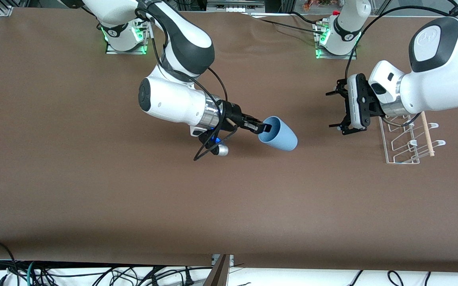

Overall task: Transfer cup to left arm and place on rack
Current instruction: 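Tilt the cup sideways with the right gripper toward the left gripper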

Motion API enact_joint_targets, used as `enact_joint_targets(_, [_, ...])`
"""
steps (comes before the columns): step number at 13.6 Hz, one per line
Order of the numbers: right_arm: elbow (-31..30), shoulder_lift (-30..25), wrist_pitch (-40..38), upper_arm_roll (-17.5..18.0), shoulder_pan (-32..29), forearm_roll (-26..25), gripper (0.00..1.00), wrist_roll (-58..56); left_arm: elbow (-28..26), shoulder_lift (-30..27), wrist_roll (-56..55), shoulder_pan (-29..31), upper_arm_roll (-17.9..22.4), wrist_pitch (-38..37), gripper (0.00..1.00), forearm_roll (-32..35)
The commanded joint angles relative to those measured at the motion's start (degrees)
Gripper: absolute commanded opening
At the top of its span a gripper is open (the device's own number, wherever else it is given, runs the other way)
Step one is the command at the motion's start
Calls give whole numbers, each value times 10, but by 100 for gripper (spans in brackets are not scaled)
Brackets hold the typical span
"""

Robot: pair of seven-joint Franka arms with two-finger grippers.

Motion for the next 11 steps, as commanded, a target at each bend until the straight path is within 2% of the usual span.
enact_joint_targets(1, [17, 8, 0, 20, -4, 11, 0, 33, 38, 22, 40, -4, 2, 9, 100, -43])
enact_joint_targets(3, [17, 7, 0, 24, -4, 11, 0, 47, 38, 22, 40, -23, 2, 40, 100, -70])
enact_joint_targets(7, [17, 4, 0, 32, -4, 11, 0, 68, 38, 27, 62, -47, 2, 98, 100, -72])
enact_joint_targets(11, [17, 3, 0, 32, -4, 11, 0, 74, 36, 29, 96, -57, 2, 116, 100, -72])
